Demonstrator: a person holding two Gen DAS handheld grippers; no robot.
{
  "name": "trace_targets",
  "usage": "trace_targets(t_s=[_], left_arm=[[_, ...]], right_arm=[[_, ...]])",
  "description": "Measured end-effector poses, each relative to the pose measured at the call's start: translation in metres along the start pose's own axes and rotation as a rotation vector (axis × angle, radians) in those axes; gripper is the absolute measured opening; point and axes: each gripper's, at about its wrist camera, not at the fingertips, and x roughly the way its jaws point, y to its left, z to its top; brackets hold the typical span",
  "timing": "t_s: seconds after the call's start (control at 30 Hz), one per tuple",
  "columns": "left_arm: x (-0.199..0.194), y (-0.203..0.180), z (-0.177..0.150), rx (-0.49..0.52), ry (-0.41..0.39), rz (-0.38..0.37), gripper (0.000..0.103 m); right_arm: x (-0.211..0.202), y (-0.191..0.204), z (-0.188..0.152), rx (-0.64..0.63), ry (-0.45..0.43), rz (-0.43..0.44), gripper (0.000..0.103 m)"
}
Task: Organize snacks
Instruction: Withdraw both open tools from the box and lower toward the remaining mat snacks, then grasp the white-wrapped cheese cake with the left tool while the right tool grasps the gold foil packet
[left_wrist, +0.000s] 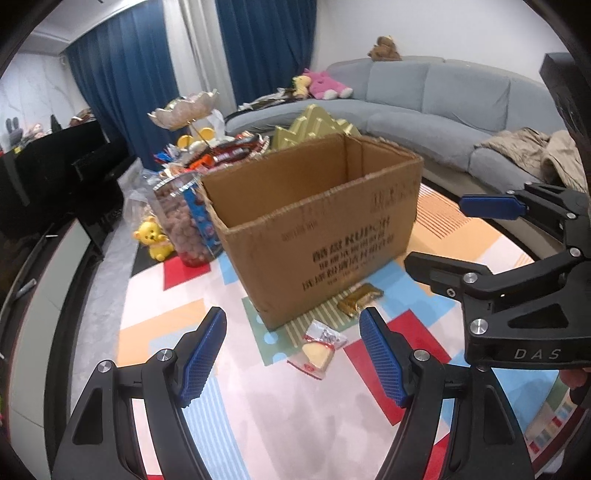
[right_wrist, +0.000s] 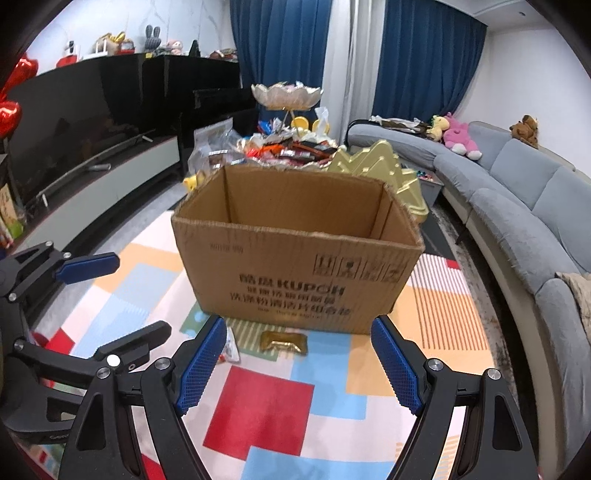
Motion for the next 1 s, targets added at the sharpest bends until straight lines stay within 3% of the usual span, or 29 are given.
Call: trace_targets(t_s=[0.37, 0.57, 0.77, 1.0], left_arm=[[0.041, 0.001, -0.025, 0.038, 0.02, -0.117, 0.072], [0.065, 0.0, -0.031, 0.076, 0.046, -0.149, 0.065], [0.083, 0.0, -0.038, 0.091, 0.075, -0.187, 0.064], [0.102, 0.005, -0.041, 0.061, 0.099, -0.222, 0.058]], right_arm=[[0.041, 0.007, -0.021, -0.015, 0.062, 0.026, 0.081], [0.065, 0.007, -0.029, -0.006, 0.091, 0.034, 0.081], [0.085, 0.008, -0.035, 0.012, 0.108, 0.049, 0.081], [0.111, 0.007, -0.038, 0.032, 0.127, 0.047, 0.081]])
